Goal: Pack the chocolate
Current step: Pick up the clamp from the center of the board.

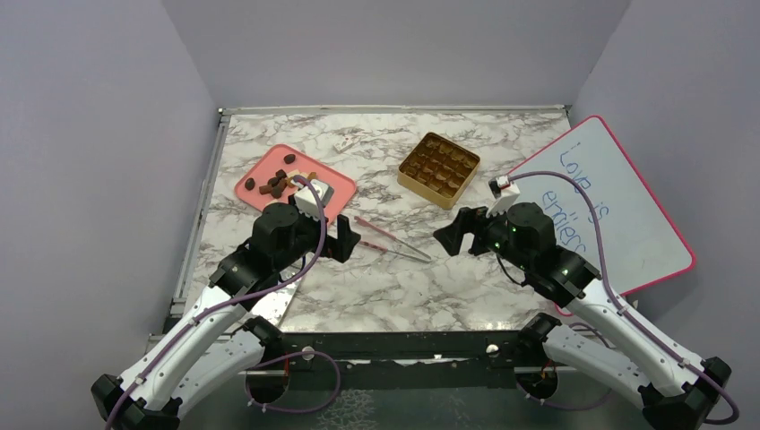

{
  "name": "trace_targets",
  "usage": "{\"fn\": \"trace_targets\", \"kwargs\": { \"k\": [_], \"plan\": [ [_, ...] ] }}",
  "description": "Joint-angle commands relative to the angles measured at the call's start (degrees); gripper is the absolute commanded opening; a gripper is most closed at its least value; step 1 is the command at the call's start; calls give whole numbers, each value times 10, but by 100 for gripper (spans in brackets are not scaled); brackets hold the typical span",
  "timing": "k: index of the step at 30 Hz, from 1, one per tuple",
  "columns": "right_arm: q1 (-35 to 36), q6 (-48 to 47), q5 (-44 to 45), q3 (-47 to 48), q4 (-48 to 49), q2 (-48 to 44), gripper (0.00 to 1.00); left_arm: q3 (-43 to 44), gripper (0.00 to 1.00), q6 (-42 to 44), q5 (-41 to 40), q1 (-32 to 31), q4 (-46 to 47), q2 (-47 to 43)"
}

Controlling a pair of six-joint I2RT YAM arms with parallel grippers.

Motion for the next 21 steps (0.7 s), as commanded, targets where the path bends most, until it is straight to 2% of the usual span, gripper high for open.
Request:
{"fn": "trace_targets", "kwargs": {
  "k": [1, 6, 9, 15, 21],
  "plan": [
    [-4, -5, -15, -2, 18, -11, 100, -5, 99, 9, -20, -2, 17, -3],
    [-4, -5, -15, 6, 21, -6, 100, -2, 99, 12, -29, -2, 15, -4],
    [-4, 28, -7, 12, 8, 0, 100, -1, 99, 11, -32, -2, 11, -8],
    [-4, 33, -69, -13, 48, 11, 100, -2, 99, 9, -60, -2, 8, -21],
    [-4, 38, -115, -44, 95, 39, 89, 1, 99, 8, -100, -2, 0, -33]
  ]
}}
